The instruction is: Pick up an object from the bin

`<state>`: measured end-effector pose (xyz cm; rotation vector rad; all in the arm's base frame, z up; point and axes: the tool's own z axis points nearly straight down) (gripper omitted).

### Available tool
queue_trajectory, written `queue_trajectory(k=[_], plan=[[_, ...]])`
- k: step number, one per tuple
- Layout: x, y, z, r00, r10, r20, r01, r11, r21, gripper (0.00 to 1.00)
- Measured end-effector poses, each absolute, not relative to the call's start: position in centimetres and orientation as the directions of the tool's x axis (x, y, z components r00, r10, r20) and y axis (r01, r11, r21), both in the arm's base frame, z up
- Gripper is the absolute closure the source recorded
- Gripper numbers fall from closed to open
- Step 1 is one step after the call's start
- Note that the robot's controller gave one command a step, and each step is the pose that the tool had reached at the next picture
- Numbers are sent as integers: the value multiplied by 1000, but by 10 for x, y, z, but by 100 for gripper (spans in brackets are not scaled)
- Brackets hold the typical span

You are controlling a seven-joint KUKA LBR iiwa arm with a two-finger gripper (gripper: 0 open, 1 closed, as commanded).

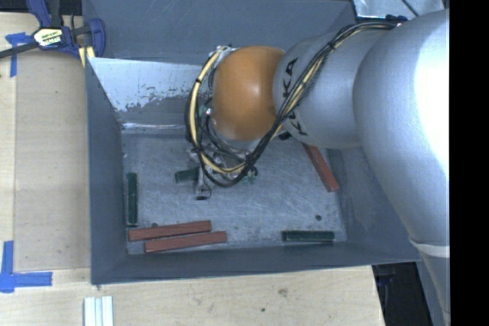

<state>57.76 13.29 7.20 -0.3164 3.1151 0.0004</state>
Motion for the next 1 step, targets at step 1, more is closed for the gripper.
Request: queue_trajectory(k=[1], plan=[[615, 131, 218, -965, -263, -6, -263, 965, 0, 100]])
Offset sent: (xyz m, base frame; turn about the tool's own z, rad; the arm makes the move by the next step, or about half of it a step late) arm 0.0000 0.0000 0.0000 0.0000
